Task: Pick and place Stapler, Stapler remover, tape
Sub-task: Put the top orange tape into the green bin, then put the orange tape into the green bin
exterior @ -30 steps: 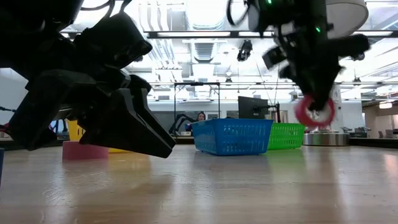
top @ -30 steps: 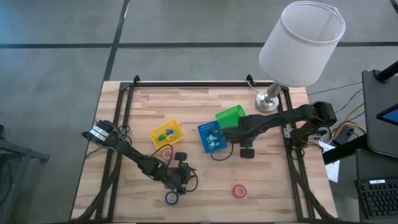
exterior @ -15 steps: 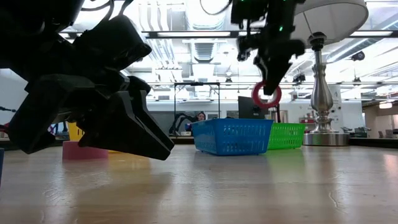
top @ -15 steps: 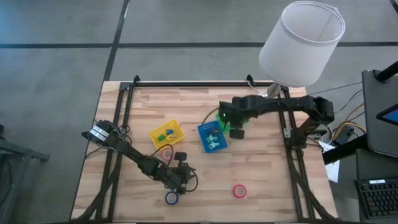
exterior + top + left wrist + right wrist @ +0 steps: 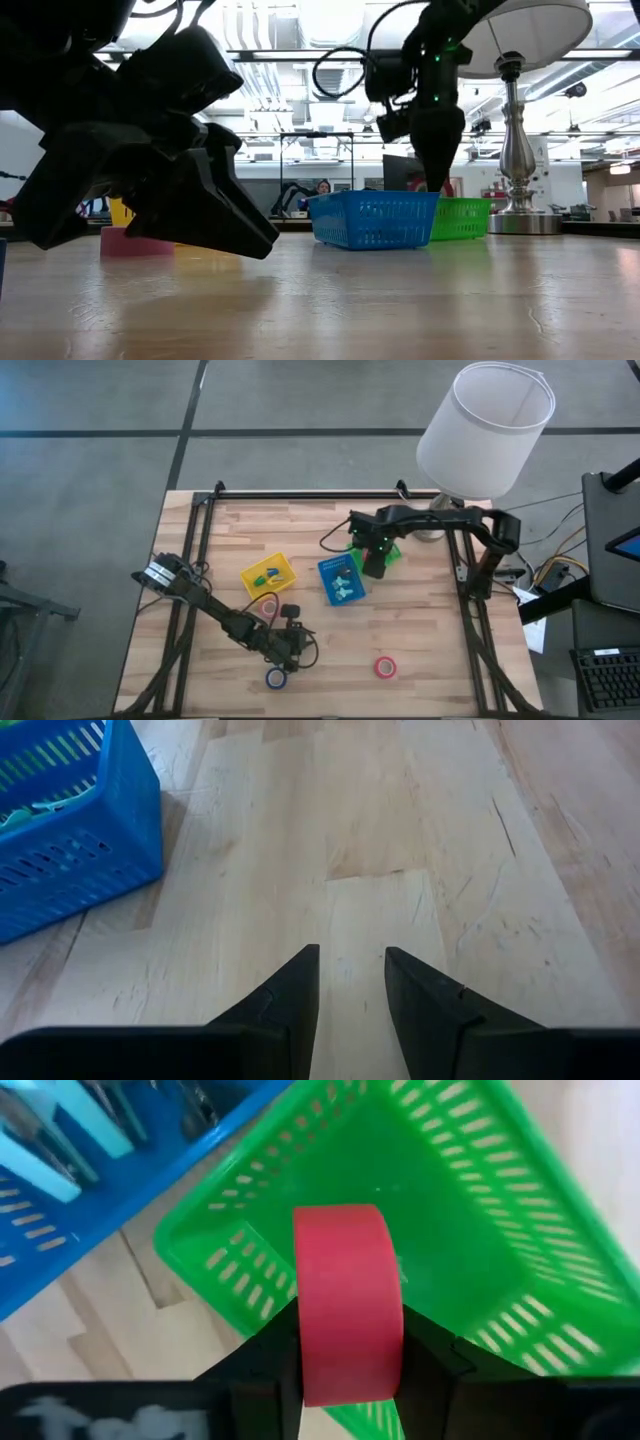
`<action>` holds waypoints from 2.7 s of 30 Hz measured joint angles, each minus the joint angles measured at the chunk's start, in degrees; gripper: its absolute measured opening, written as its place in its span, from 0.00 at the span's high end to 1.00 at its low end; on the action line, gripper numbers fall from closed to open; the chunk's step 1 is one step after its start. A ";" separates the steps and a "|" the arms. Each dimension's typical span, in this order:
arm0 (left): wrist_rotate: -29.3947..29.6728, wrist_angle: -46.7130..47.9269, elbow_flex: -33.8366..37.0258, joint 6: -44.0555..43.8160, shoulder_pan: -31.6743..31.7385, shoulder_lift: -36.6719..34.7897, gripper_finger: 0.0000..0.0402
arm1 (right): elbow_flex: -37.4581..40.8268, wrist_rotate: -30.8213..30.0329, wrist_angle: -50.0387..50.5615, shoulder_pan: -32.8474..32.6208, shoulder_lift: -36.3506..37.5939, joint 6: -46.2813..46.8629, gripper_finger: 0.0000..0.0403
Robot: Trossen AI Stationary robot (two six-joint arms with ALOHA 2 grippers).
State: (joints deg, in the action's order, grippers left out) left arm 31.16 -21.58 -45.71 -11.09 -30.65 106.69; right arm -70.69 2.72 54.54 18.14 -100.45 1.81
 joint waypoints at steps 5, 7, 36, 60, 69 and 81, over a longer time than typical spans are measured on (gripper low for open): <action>0.00 0.24 0.02 -0.02 0.00 0.00 0.70 | 0.69 3.08 -0.55 0.15 -2.24 -3.09 0.67; 0.00 0.24 0.02 -0.02 0.00 0.00 0.70 | 0.69 2.08 -0.78 0.10 -2.72 -3.60 0.66; 0.00 0.75 0.03 -0.02 0.83 0.00 0.70 | 0.67 -1.55 5.15 0.58 -1.50 -7.44 0.71; -0.44 1.11 0.04 0.52 1.09 0.00 0.70 | 2.45 -6.74 -0.01 3.21 0.20 -4.28 0.50; -0.44 1.09 0.02 2.23 1.86 0.00 0.70 | 3.49 -5.98 -1.41 2.67 0.49 -5.66 0.59; -0.47 1.09 0.02 2.93 2.54 0.00 0.70 | 3.43 11.04 -21.73 1.94 0.58 -3.22 0.70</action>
State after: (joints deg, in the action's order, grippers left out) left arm 30.69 -20.49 -45.69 -8.16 -28.12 106.69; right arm -67.26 13.76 32.81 20.08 -99.88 -1.42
